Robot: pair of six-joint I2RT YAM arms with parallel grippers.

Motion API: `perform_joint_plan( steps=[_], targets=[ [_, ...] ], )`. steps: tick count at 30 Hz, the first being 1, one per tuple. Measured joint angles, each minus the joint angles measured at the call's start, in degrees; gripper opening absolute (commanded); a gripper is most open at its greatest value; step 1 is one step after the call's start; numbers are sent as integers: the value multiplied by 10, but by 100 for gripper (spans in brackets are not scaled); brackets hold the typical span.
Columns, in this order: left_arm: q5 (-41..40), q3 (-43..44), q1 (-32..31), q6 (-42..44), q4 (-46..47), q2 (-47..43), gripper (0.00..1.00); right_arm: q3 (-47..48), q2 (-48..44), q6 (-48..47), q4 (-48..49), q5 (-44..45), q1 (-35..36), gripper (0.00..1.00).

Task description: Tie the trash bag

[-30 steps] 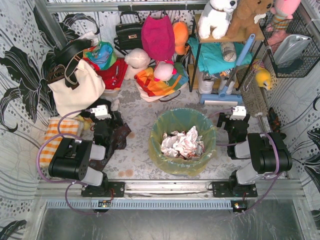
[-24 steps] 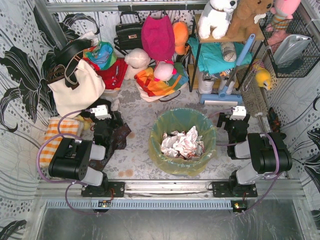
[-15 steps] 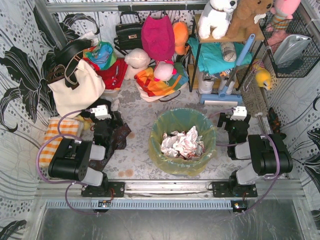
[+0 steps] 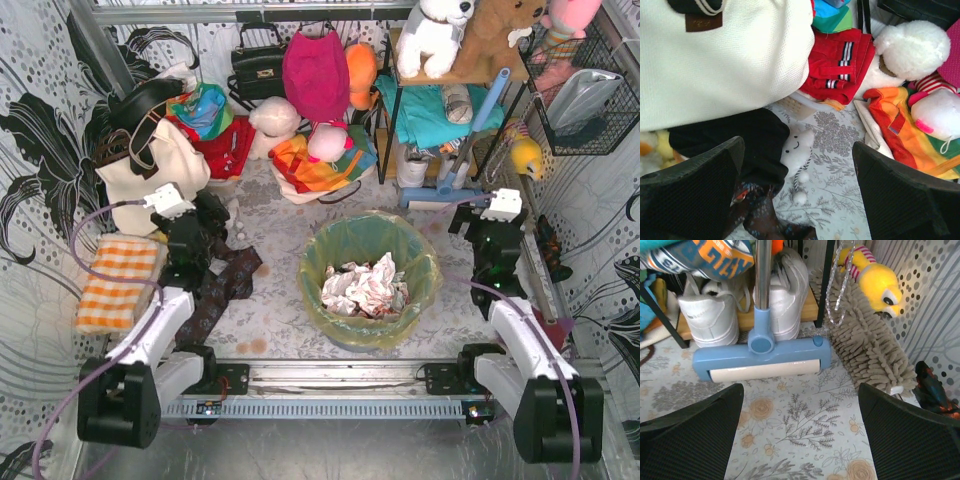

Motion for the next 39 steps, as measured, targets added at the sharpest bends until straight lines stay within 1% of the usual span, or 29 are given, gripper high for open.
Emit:
perform_joint_plan(
  steps=[3,6,10,14,16,19,20,22,27,30,35,37,39],
  targets=[
    [-5,21,0,-39,-91,-43,98,52,-42,13,-106,-1,0,97],
    [-6,42,0,-70,-183,-76,98,111,-63,26,-203,-1,0,97],
    [-5,78,0,-94,-289,-101,98,181,-60,43,-317,0,0,97],
    [14,116,0,-108,-380,-120,98,254,-44,69,-431,4,0,99],
    [33,140,0,-115,-419,-126,98,293,-41,85,-484,1,0,94],
    [66,186,0,-127,-480,-126,98,355,-41,105,-558,-22,0,94],
    [77,198,0,-129,-496,-126,98,376,-41,112,-578,-33,0,97],
    [99,222,0,-130,-528,-127,98,412,-41,124,-619,-60,0,99],
    [146,259,0,-126,-596,-135,98,487,-32,153,-719,-124,0,99],
    [178,284,0,-127,-633,-132,98,531,-17,169,-783,-153,0,95],
    [226,321,-12,-144,-665,-113,98,590,3,180,-870,-203,0,86],
    [230,332,-33,-156,-677,-107,99,610,10,182,-898,-224,0,82],
    [224,347,-76,-172,-691,-103,99,627,16,182,-921,-246,0,80]
  ],
)
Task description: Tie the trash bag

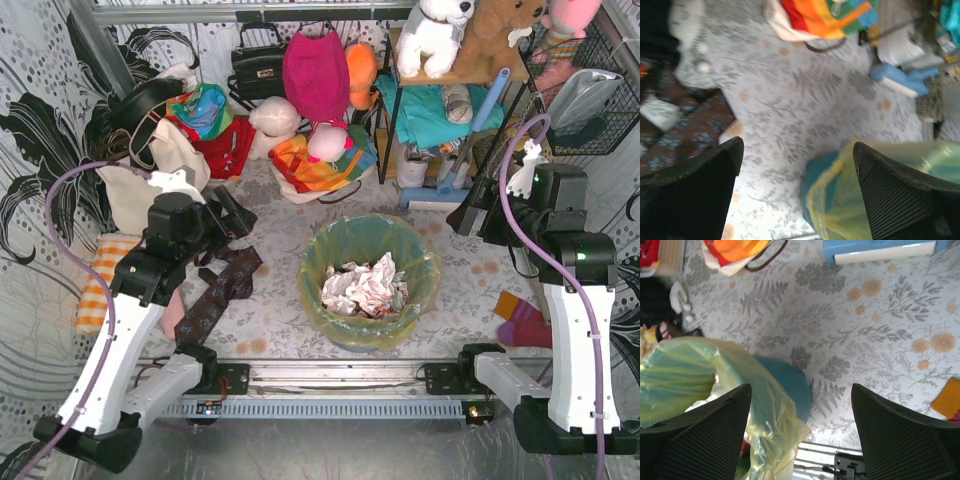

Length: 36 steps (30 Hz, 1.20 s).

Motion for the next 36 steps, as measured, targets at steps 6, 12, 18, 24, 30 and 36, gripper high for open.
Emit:
perform_joint_plan(
  steps=[6,12,18,24,30,36],
  targets=[
    [-60,63,-167,-44,-31,24,95,30,9,0,-56,-40,0,73],
    [-102,131,-261,-73,-72,78,92,57,6,16,-95,-61,0,71],
    [-117,170,-311,-75,-104,113,91,66,-10,49,-104,-86,0,65],
    [-113,178,-317,-68,-113,127,88,59,-27,83,-103,-111,0,60],
    [-88,183,-318,-58,-105,147,80,52,-30,101,-109,-126,0,55],
    [-74,185,-330,-51,-102,163,70,45,-38,107,-119,-145,0,50]
  ],
)
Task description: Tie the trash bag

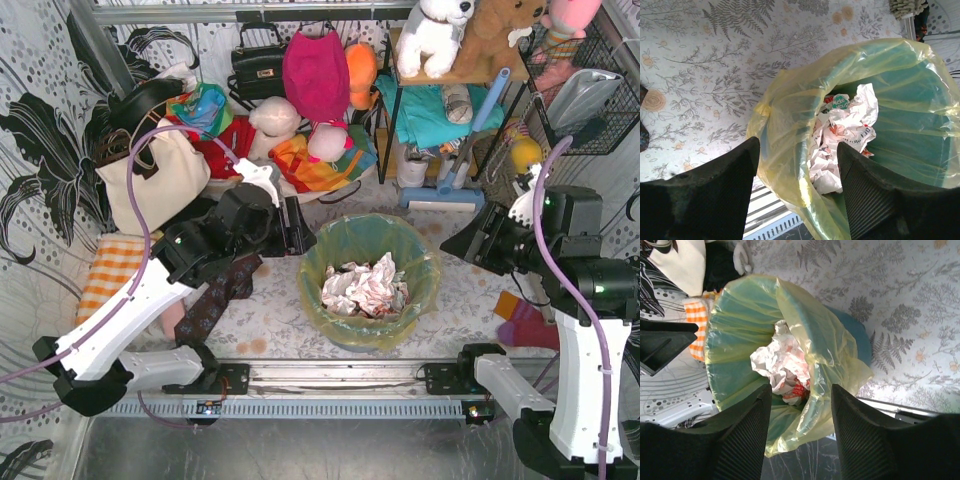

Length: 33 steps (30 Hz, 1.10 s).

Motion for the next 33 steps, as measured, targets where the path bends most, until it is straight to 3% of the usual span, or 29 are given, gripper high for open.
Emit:
perform_joint_plan(
  steps=[9,27,30,33],
  targets=[
    [2,27,-42,0,-25,8,59,-57,-13,-4,-21,-2,0,42],
    [-51,50,-66,-5,-77,35,59,-72,19,-47,-23,-20,1,41],
    [-51,50,-66,-7,-76,38,59,-65,34,-49,-26,7,17,41],
    [-51,50,-68,-7,-76,42,58,-64,47,-34,-26,54,84,41]
  ],
)
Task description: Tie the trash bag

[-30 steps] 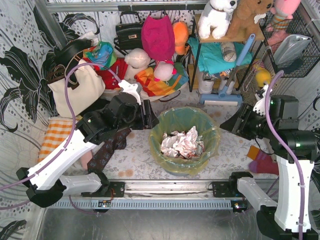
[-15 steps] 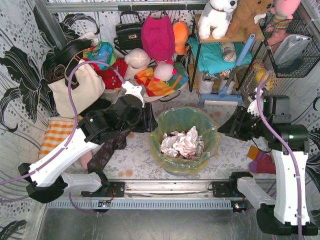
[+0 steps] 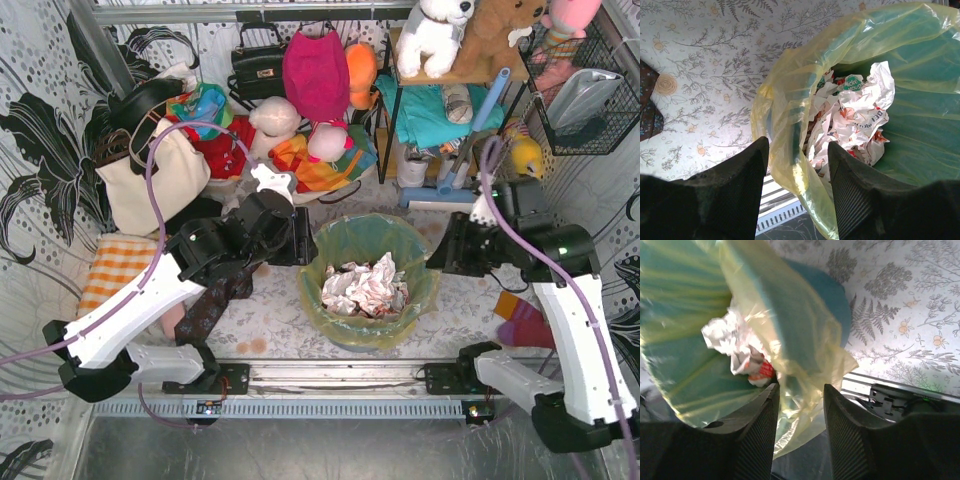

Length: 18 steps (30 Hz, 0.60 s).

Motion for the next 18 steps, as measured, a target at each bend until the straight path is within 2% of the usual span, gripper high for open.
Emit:
perform_joint_plan(
  steps=[5,7,12,18],
  targets=[
    [0,0,-4,-2,0,6,53,15,41,56,0,98,188,42],
    [-1,0,-6,-4,0,7,51,29,64,72,0,135,225,41],
    [-2,0,-7,-6,0,7,44,41,86,95,-6,205,244,37],
    [-7,-1,-9,-8,-8,7,43,41,87,103,-13,233,245,36]
  ],
)
